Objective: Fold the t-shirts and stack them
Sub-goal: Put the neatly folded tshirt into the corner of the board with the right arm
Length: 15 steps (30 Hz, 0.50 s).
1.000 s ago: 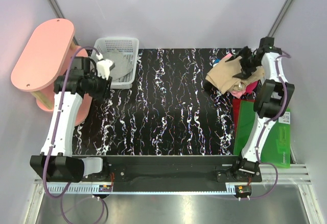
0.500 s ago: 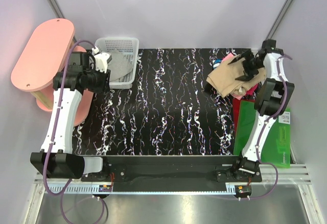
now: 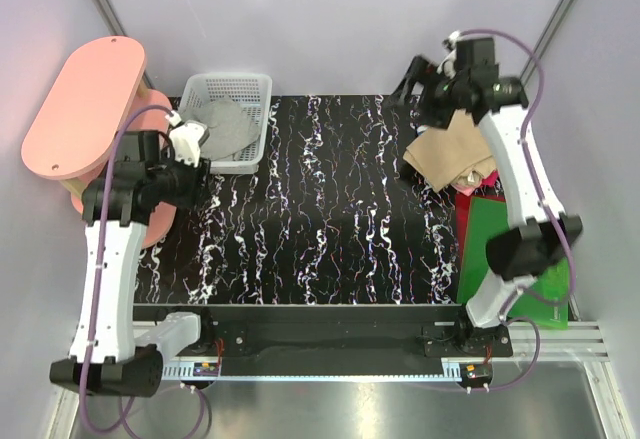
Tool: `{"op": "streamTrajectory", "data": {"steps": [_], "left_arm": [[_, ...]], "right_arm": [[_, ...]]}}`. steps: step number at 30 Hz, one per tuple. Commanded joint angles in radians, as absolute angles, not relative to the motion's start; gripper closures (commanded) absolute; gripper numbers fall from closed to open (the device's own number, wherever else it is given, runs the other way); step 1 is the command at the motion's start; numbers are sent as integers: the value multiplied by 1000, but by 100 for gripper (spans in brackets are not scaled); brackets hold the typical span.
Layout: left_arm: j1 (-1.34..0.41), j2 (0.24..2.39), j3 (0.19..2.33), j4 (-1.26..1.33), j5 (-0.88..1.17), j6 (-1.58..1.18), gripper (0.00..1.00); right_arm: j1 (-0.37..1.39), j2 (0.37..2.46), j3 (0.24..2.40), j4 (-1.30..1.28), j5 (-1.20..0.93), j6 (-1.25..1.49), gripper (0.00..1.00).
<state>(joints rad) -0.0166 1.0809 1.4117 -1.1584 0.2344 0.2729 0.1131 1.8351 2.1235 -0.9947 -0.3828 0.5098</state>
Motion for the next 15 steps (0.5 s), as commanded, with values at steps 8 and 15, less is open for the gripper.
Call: {"op": "streamTrajectory", "data": {"steps": [8,15], "left_arm": [[-12,979,1348,-1163,270,252,23],[-12,893,1307,-1124,259,253,20]], "right_arm": [[294,1215,1392,-759,-282,475,0],[339,1086,1286,-761,-337,485,0]]}}
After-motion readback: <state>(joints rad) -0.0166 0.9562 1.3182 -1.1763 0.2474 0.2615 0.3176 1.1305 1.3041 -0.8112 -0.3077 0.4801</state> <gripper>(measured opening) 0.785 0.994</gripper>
